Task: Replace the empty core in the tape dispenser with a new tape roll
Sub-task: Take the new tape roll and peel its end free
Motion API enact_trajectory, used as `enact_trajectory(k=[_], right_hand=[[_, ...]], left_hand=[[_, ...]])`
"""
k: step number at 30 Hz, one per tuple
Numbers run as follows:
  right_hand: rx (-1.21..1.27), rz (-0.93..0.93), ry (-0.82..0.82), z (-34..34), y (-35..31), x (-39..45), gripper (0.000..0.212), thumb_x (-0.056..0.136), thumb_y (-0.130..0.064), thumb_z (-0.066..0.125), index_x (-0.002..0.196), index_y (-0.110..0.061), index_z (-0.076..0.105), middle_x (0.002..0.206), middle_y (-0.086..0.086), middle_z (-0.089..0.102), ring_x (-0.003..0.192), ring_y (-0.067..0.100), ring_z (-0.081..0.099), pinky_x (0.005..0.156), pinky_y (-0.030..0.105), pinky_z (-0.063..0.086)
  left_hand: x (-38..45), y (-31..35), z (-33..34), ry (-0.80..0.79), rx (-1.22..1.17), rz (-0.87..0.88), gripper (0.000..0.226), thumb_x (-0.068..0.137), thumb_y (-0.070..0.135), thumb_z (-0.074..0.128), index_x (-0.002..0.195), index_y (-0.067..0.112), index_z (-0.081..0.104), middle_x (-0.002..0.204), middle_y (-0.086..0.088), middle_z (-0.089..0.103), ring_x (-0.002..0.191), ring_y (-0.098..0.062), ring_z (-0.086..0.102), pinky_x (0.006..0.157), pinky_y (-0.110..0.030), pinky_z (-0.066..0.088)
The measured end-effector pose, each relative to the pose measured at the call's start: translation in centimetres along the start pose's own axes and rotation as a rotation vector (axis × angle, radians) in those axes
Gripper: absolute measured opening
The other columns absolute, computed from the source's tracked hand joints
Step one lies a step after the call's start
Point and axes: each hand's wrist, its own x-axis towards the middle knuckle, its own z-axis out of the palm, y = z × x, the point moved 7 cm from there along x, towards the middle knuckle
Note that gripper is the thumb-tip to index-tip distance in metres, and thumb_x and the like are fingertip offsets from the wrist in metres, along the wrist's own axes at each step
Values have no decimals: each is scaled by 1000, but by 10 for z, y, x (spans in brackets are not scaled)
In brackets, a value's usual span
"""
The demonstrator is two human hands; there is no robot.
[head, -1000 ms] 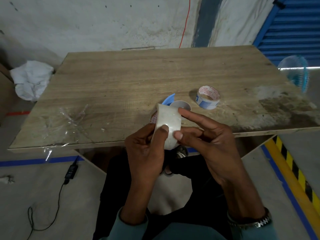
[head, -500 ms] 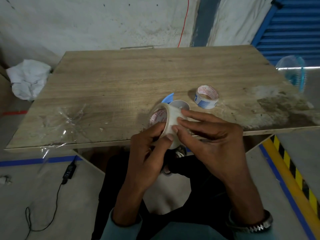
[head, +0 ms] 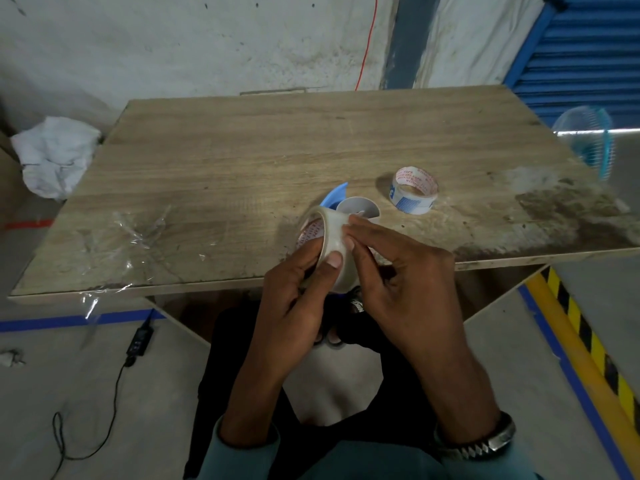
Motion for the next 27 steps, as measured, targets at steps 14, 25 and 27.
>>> enact_trajectory(k=[14, 25, 27], right_hand=[[108, 48, -128, 3, 17, 4, 28, 98, -10, 73, 124, -13, 79, 130, 1, 77, 123, 0, 67, 99, 28, 60], [158, 123, -186, 0, 25, 8, 26, 96, -16, 79, 122, -15, 80, 127, -5, 77, 123, -5, 66, 101, 30, 60], [118, 103, -197, -2, 24, 9, 26, 95, -16, 79, 122, -14, 81, 127, -3, 77, 124, -5, 65, 105, 24, 57]], left_hand=[[1, 0, 1, -9, 70, 27, 31, 109, 21, 52, 131, 10, 70, 121, -2, 79, 117, -16, 74, 102, -33, 56], [0, 0, 6, -26, 54, 34, 31, 109, 19, 52, 133, 10, 69, 125, 0, 78, 120, -14, 73, 103, -30, 56], [-1, -2, 9, -34, 40, 17, 32, 109, 19, 52, 134, 9, 68, 125, -1, 79, 121, -16, 73, 106, -35, 56]])
